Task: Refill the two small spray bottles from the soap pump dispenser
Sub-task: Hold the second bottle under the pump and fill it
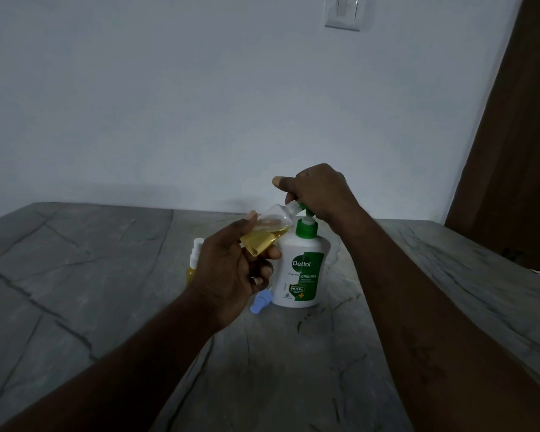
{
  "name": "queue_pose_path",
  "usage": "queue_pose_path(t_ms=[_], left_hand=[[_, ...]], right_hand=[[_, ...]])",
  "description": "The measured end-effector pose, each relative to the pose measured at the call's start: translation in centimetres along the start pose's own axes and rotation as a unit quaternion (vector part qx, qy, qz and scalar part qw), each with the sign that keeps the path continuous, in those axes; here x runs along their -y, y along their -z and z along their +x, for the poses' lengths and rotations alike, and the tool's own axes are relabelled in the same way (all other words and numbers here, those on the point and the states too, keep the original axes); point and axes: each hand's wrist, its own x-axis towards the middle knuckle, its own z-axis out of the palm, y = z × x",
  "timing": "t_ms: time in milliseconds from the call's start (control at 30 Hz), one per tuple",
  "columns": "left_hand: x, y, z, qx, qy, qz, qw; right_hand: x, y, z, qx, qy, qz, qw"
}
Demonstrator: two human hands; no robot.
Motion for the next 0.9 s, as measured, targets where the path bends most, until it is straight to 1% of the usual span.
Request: queue_pose_path(t_ms=[67, 233, 333, 433, 567, 667, 767, 900], left_hand=[[0.0, 0.0, 0.0, 0.002, -0.002, 0.001, 1.000], [0.0, 0.1, 0.0, -0.010, -0.003, 0.010, 1.000], [0.1, 0.1, 0.1, -0.011, -0.003, 0.010, 1.000], [0.2, 0.2, 0.0, -0.012, -0.005, 0.008, 1.000], [0.2, 0.2, 0.0, -0.011, -0.007, 0.011, 1.000], [0.1, 0.1, 0.1, -0.007, -0.009, 0.011, 1.000], [0.0, 0.2, 0.2, -0.003, -0.008, 0.010, 1.000], [0.2, 0.2, 0.3, -0.002, -0.007, 0.002, 1.000]], right_hand=[[-0.2, -0.1, 0.1, 0.010, -0.005, 0.002, 1.000], [-0.7, -0.4, 0.1, 0.051, -0.064, 0.047, 0.996], [-0.9, -0.6, 0.3, 0.062, -0.081, 0.061, 0.993], [-0.9, -0.7, 0.2, 0.059, -0.071, 0.054, 0.994], [-0.4, -0.4, -0.1, 0.021, -0.012, 0.009, 1.000], [0.0, 0.1, -0.3, -0.003, 0.007, 0.028, 1.000], [0.1, 0.1, -0.3, 0.017, 0.004, 0.027, 0.999], [-0.3, 0.0, -0.1, 0.052, -0.033, 0.040, 0.997]])
